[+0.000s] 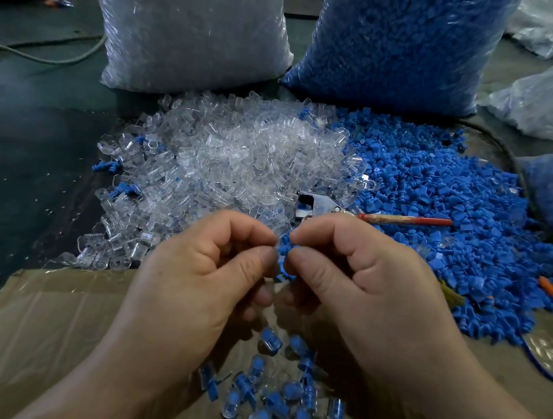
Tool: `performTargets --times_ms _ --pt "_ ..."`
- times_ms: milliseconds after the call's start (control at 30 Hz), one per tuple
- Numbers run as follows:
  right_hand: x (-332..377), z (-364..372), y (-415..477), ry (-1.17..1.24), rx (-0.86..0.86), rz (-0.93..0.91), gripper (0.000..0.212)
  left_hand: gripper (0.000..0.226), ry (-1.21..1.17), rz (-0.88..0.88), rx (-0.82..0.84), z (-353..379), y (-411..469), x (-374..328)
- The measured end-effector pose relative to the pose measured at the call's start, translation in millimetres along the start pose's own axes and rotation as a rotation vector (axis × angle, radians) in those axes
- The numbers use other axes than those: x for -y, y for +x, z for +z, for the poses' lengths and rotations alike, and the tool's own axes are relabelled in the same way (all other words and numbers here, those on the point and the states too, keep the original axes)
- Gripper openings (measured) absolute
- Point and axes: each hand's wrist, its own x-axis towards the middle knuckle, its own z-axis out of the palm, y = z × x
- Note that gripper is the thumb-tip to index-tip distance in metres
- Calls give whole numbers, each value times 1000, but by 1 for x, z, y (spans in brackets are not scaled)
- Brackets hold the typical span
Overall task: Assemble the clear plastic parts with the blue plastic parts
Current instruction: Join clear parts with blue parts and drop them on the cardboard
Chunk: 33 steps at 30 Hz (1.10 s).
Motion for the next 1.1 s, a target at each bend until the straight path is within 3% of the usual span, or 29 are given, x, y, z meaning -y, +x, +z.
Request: performTargets --times_ms 133,267,433,533,600,667,800,933,1100 --pt "3 0 0 -194 -77 -174 7 20 -35 -15 22 2 0 -3" --pt "3 1 1 -343 -34 -271 14 12 -34 -43 23 3 0 -8" --pt "0 1 4 -405 16 -298 24 25 -122 -90 55 3 0 -13" --pt "-1 0 4 -417 59 -305 24 14 -135 -109 45 4 1 -11" --pt "-2 -4 4 -546 28 -314 30 16 -109 -110 17 2 2 -9" --pt "-7 -15 9 -756 -22 -208 49 20 -64 -103 -9 0 3 -10" --pt "-19 -37 22 -1048 116 155 76 25 -46 -119 -9 -4 4 -14" --pt "-22 -38 24 -1134 144 196 74 27 -45 -126 -3 -3 4 -15" --pt "-20 -38 30 -1139 95 169 54 26 -18 -117 -1 -5 5 -11"
